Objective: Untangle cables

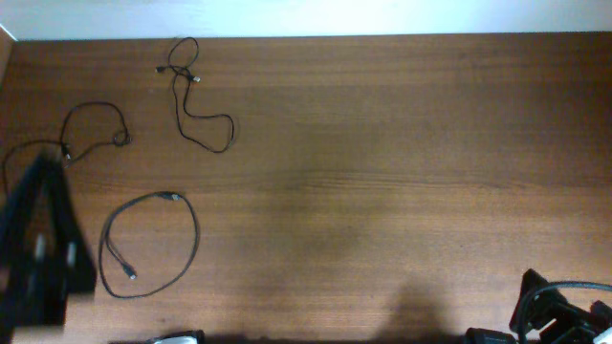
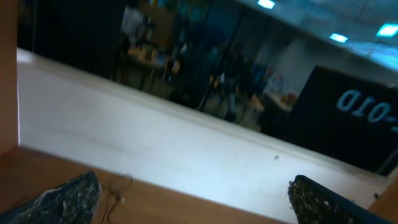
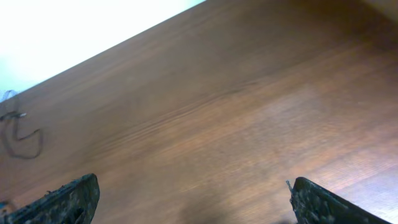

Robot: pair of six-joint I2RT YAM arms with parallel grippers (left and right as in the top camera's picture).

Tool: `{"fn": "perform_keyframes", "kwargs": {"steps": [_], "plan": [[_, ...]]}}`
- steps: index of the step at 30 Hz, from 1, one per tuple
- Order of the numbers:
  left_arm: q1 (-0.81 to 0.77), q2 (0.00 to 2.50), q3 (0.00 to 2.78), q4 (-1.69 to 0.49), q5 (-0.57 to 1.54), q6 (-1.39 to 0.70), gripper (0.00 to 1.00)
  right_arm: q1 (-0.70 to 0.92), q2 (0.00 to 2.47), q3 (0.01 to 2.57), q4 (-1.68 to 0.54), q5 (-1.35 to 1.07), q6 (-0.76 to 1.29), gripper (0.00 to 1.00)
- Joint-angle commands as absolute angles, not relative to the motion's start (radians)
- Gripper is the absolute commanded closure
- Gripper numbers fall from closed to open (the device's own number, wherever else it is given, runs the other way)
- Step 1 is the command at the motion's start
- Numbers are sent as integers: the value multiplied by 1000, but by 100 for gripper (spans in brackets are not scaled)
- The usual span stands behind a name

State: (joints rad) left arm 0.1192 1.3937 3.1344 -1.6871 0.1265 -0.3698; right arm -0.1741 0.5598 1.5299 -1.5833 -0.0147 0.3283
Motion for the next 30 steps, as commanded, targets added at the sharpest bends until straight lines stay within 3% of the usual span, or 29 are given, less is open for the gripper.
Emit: {"fn": "perform_keyframes", "kwargs": {"steps": [1, 13, 17, 23, 26, 30], "plan": [[120, 1335, 3134, -1688, 146, -365, 1, -177, 559, 1543, -1581, -86, 318, 1], [121, 1145, 3133, -1688, 146, -366, 1, -177, 559, 1541, -1574, -78, 317, 1], [121, 1127, 3133, -1688, 146, -366, 1, -177, 559, 1487, -1554, -78, 228, 1], [121, 1128, 3133, -1688, 146, -366, 1, -177, 559, 1192, -1194, -150, 88, 2], [121, 1127, 3133, -1688, 146, -366, 1, -177, 535, 907, -825, -304, 56, 1], [121, 1128, 3133, -1688, 146, -366, 1, -131, 402, 624, -497, -392, 59, 1]]}}
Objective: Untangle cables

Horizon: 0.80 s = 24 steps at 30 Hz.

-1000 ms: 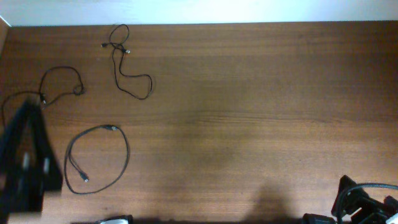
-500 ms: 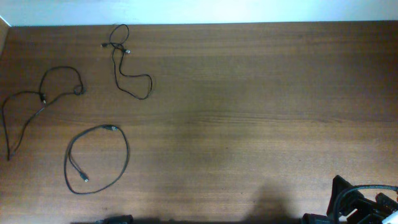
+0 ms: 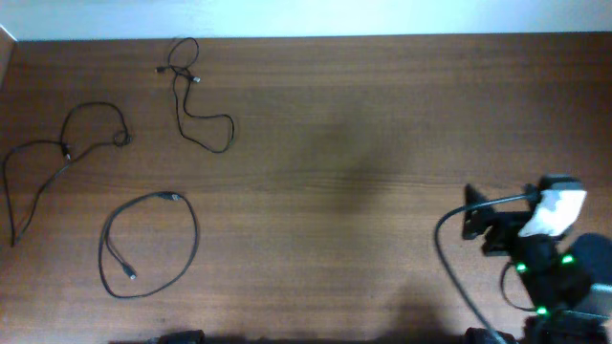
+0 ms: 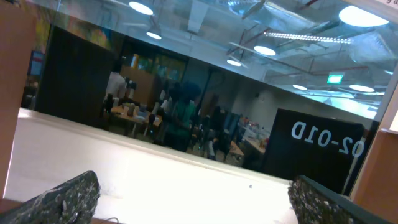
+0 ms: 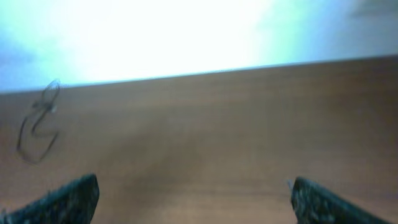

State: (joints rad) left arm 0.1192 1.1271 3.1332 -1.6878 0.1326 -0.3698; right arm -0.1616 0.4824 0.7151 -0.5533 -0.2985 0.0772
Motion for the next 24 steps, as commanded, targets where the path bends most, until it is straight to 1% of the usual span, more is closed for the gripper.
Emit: {"fn": "perform_keyframes", "kwargs": {"steps": [1, 5, 11, 15, 19, 24], "plan": [[121, 1127, 3133, -1688, 146, -366, 1, -96, 326, 538, -423, -368, 59, 1], [121, 1127, 3133, -1688, 146, -366, 1, -67, 154, 371, -313, -307, 59, 1], [121, 1127, 3133, -1688, 146, -366, 1, -67, 7, 154, -128, -268, 59, 1], [121, 1128, 3133, -1688, 146, -366, 1, -67, 3, 101, -70, -233, 59, 1], [121, 1128, 3133, -1688, 146, -366, 1, -67, 3, 36, 42, -201, 59, 1], [121, 1127, 3133, -1688, 146, -366, 1, -68, 3, 6, 31, -186, 59, 1]]}}
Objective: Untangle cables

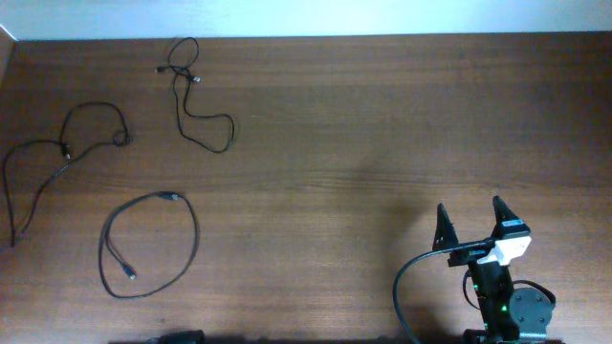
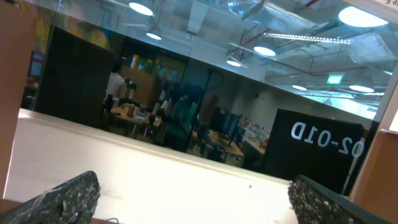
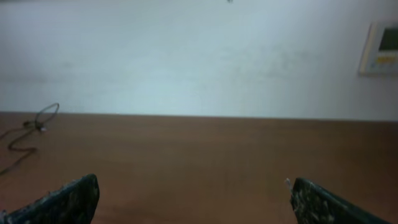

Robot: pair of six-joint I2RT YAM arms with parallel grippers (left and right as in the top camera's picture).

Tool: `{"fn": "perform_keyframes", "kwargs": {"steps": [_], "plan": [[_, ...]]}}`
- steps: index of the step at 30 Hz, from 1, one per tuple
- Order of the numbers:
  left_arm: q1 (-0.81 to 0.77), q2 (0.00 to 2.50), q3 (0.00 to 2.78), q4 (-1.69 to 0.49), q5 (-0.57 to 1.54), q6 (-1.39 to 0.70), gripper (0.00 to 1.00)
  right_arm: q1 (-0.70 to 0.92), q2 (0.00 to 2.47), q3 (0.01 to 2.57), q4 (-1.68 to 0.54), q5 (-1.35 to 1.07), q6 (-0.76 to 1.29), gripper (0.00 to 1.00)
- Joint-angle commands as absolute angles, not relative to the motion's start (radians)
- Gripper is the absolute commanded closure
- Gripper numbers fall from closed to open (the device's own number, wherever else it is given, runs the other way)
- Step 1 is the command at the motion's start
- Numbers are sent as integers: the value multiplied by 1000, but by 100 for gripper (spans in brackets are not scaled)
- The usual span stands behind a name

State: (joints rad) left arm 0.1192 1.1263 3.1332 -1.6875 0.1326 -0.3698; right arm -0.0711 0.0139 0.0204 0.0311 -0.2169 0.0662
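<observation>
Three thin black cables lie apart on the left of the brown table: a squiggly one (image 1: 196,105) at the far edge, a long one (image 1: 57,153) by the left edge, and a round loop (image 1: 148,244) nearer the front. The squiggly cable (image 3: 28,130) also shows far left in the right wrist view. My right gripper (image 1: 470,222) is open at the front right, far from all cables, with its fingers (image 3: 68,199) wide apart and nothing between them. My left gripper (image 2: 193,186) is open, empty, and faces the wall and window; the overhead view does not show it.
The table (image 1: 363,124) ends at a white wall along its far edge. The right arm's base and its looping black lead (image 1: 406,287) sit at the front right edge. A small light-coloured part (image 1: 177,336) shows at the front left edge.
My right arm has moved from the right side of the table down to the front right edge, and its fingers now point toward the far wall. The left wrist view and the cables are unchanged.
At first my left arm hung over the table's left edge and the right arm sat in the front right corner. Then the left arm was out of the overhead view and the right arm was over the right side. Now the right gripper sits open at the front. No cable moved.
</observation>
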Motion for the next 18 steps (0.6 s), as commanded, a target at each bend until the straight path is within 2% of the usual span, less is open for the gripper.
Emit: {"fn": "perform_keyframes", "kwargs": {"steps": [1, 6, 18], "plan": [[121, 1127, 3133, -1688, 146, -366, 1, -68, 3, 6, 30, -179, 59, 2], [121, 1128, 3133, -1688, 146, -366, 1, -68, 3, 6, -67, -149, 59, 2], [121, 1128, 3133, -1688, 146, -366, 1, -68, 3, 6, -65, -149, 33, 2]]}}
